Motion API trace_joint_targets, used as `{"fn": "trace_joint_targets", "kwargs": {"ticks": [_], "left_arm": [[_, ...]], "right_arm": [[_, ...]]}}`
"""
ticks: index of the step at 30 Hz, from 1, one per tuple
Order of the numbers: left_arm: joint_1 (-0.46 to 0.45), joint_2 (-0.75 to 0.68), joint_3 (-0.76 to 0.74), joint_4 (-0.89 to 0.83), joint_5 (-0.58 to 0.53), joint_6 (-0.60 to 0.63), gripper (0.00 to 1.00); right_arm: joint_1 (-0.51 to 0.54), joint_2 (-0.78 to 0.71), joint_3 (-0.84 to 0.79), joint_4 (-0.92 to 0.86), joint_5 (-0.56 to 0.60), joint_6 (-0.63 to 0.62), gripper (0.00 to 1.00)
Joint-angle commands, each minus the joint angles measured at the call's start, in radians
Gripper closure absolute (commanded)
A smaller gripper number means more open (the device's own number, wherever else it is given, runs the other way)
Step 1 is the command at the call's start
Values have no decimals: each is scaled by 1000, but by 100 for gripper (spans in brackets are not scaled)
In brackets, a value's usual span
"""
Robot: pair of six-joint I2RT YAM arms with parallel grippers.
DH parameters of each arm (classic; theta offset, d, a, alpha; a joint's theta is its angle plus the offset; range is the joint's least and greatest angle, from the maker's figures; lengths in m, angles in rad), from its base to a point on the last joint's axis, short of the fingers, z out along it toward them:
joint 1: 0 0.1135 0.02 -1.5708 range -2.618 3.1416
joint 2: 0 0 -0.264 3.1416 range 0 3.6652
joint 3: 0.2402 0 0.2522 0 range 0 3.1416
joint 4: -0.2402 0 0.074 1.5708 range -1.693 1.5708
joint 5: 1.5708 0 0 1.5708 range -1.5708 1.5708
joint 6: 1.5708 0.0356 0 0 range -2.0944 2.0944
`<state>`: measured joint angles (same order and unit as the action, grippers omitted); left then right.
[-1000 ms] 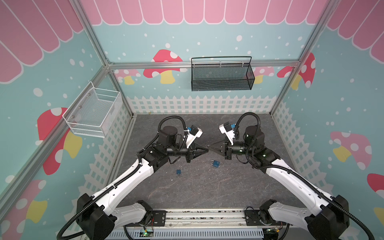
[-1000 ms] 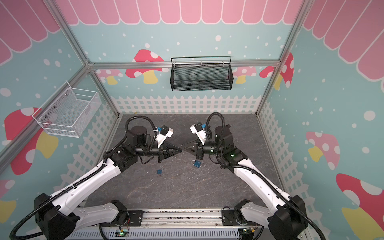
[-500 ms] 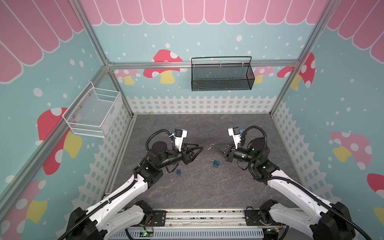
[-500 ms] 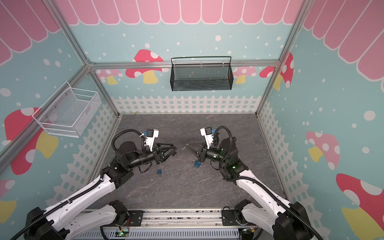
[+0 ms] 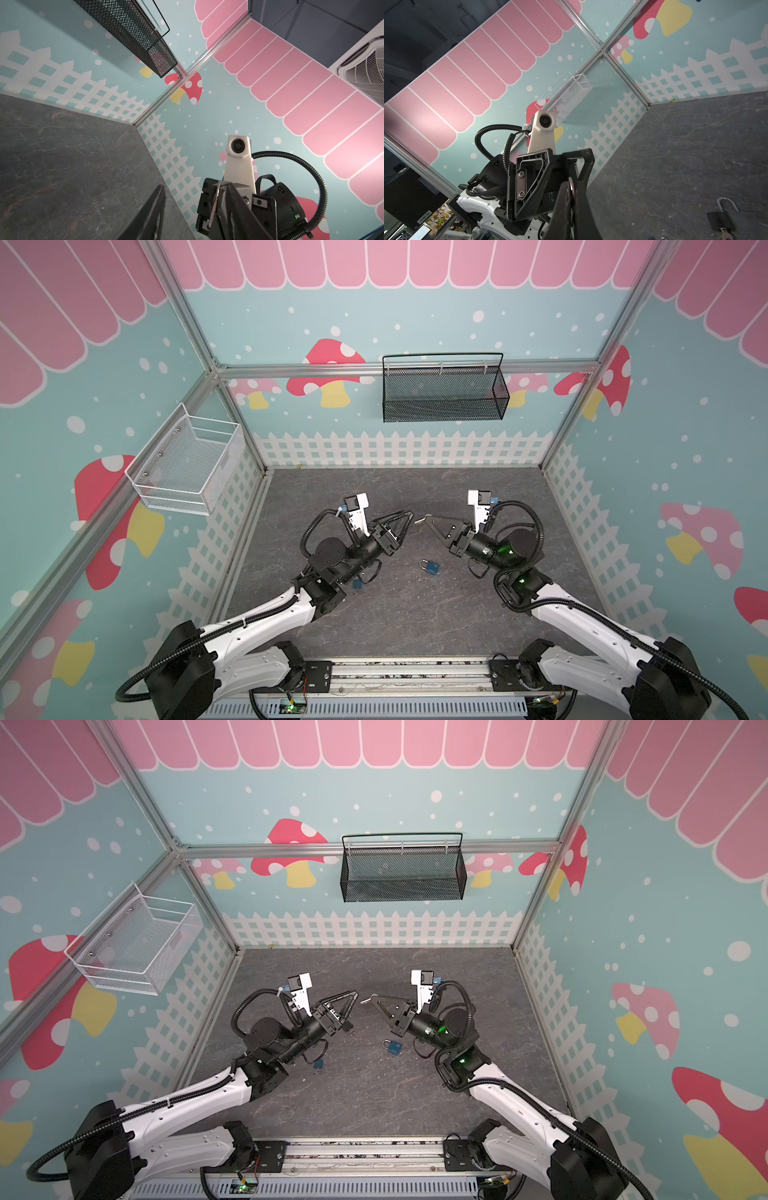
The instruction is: Unlock with the key
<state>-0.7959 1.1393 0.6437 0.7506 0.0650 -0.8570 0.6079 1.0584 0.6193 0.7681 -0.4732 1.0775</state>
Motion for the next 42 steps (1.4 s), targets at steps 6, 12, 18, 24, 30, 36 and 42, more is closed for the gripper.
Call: {"fn": "trace_joint_targets", "kwargs": {"ticks": [6,12,18,24,30,36,42], "left_arm": [[-37,67,22,146,-20,-56,63],[-46,93,17,185,-33,-56,74],[-45,121,45,226,-20,-56,86],[-42,126,54,214,-26,-57,100],[35,81,95,73,95,-58,100],[89,28,187,-204,255,22,100],[91,21,284,-405,320,120,100]], "right_arm": [[16,39,-2,90,55,48,100],[18,41,-10,115,70,72,100],[20,54,-23,122,68,78,100],[18,40,-23,121,74,62,100],[-21,8,-25,59,5,6,61],[-84,7,31,-60,-187,-105,42],[-103,25,86,-116,-294,-163,42]]}}
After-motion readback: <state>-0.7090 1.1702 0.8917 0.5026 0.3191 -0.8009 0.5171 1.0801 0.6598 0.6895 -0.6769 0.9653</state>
